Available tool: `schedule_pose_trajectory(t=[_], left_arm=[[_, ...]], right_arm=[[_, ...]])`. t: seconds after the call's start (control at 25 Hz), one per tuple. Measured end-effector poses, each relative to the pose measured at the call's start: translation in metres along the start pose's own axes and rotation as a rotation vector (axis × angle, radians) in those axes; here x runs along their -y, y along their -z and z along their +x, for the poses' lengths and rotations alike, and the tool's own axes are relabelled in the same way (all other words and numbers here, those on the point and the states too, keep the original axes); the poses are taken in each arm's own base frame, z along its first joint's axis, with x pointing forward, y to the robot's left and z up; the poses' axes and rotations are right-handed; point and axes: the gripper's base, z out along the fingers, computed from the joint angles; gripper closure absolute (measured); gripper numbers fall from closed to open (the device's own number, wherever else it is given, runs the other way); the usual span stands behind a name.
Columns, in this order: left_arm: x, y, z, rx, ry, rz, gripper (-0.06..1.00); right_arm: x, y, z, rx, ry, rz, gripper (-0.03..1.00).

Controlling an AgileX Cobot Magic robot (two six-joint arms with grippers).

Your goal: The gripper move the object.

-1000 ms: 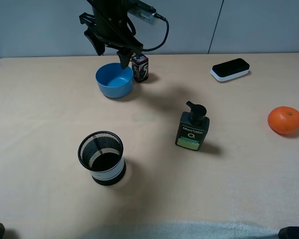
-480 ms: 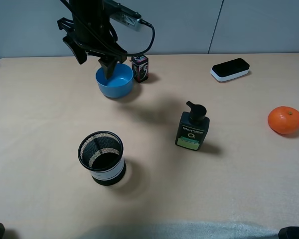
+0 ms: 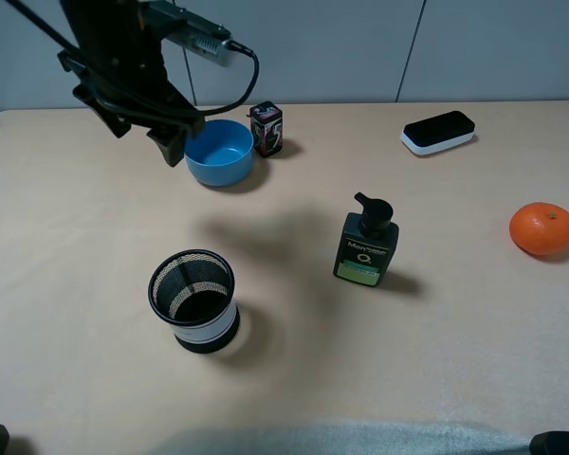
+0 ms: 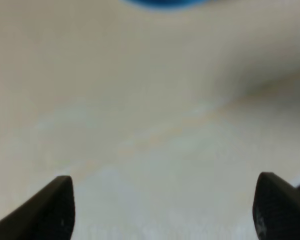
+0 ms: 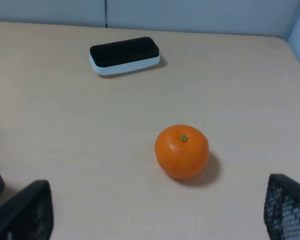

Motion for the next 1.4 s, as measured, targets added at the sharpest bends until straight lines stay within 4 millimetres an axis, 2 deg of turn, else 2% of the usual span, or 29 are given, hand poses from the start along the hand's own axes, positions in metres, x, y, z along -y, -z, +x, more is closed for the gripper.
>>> schedule_pose_trajectory(t=[0.12,0.28,0.48,0.64,0.76,1.12,1.28,1.4], left_arm=[[-0.008,0.009,0.025,0.009,0.02,-0.001,0.22],[-0.027,0.031,0.059,0.056,0.085,-0.013,0.22],[-0.059,0.064,0.117,0.136,0.224,-0.057,0.22],[-0.073,0.089,0.16,0.262,0.37,-0.07,0.22],[-0.072,0.103,0.19,0.328,0.44,-0.08,0.22],[-0.047,0.094,0.259,0.324,0.477,-0.085,0.22],[-0.04,0.102,0.282,0.425,0.524,-0.106,0.22],[-0.034,0.109,0.291,0.486,0.527,-0.098,0.22]], right_arm=[[0.0,0.0,0.0,0.0,-0.001,-0.001,0.33],[0.0,0.0,0.0,0.0,-0.001,-0.001,0.33],[0.0,0.0,0.0,0.0,-0.001,-0.001,0.33],[0.0,0.0,0.0,0.0,-0.001,-0.001,0.33],[0.0,0.0,0.0,0.0,-0.001,-0.002,0.33],[0.0,0.0,0.0,0.0,-0.001,-0.002,0.33],[0.0,0.0,0.0,0.0,-0.001,-0.002,0.33],[0.0,0.0,0.0,0.0,-0.001,-0.002,0.33]])
